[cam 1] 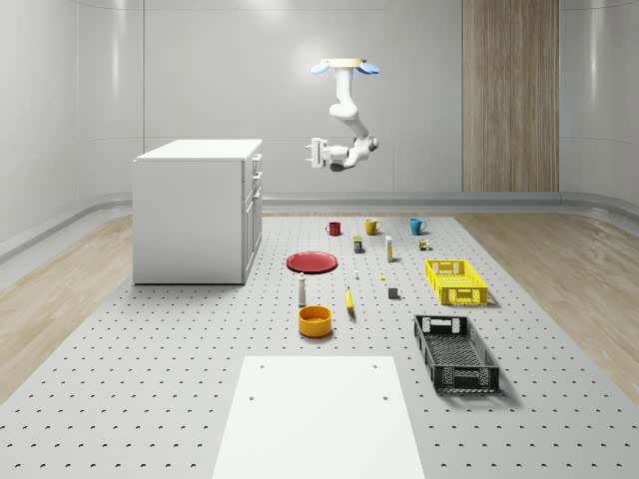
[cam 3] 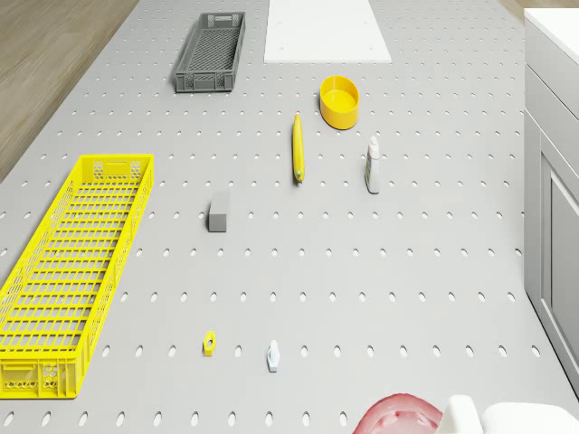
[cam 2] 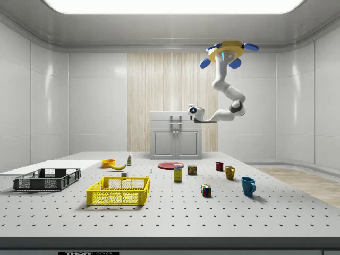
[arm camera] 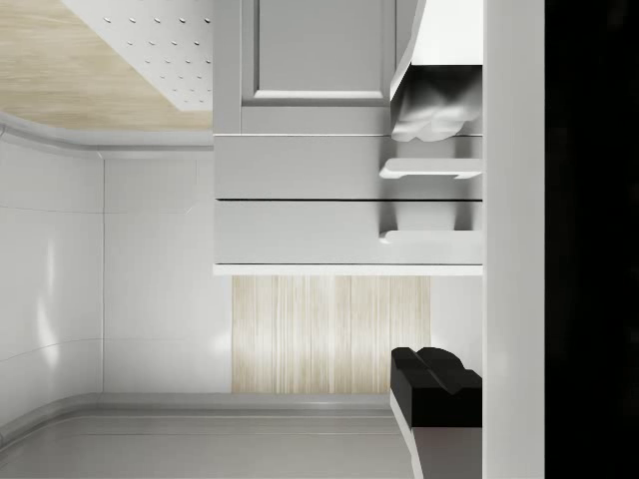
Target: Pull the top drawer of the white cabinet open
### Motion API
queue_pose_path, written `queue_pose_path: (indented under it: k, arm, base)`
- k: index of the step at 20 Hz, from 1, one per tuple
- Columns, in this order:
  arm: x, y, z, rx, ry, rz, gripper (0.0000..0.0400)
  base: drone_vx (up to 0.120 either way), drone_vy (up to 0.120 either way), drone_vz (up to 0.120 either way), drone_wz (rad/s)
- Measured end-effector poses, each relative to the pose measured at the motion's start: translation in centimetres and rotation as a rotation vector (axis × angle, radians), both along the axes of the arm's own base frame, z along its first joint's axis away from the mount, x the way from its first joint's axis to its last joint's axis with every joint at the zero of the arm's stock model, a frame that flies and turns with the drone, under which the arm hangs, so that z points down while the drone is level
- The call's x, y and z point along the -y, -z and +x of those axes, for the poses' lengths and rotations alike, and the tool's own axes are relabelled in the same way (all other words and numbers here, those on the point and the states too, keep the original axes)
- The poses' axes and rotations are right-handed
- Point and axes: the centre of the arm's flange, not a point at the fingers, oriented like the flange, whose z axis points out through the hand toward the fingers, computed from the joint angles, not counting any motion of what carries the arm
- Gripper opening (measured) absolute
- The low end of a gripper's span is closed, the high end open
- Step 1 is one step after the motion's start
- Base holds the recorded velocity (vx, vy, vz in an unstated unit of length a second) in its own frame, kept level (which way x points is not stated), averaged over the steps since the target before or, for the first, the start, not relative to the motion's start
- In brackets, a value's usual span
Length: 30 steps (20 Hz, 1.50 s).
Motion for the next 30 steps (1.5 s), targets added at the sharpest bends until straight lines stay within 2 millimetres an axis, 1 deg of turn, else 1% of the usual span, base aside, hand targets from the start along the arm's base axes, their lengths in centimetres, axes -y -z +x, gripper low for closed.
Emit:
queue_pose_path:
  k: [23, 26, 30]
  arm:
    - [-13.1, -0.1, 0.0, 0.0, 0.0, 0.001, 0.0305]
    - [-14.3, -0.1, 0.3, 0.0, 0.0, 0.001, 0.0305]
    - [-15.3, -0.1, 1.7, 0.0, 0.0, 0.001, 0.0305]
  base:
    - [0.0, 0.0, 0.0, 0.0]
    - [0.0, 0.0, 0.0, 0.0]
    - [0.0, 0.0, 0.0, 0.0]
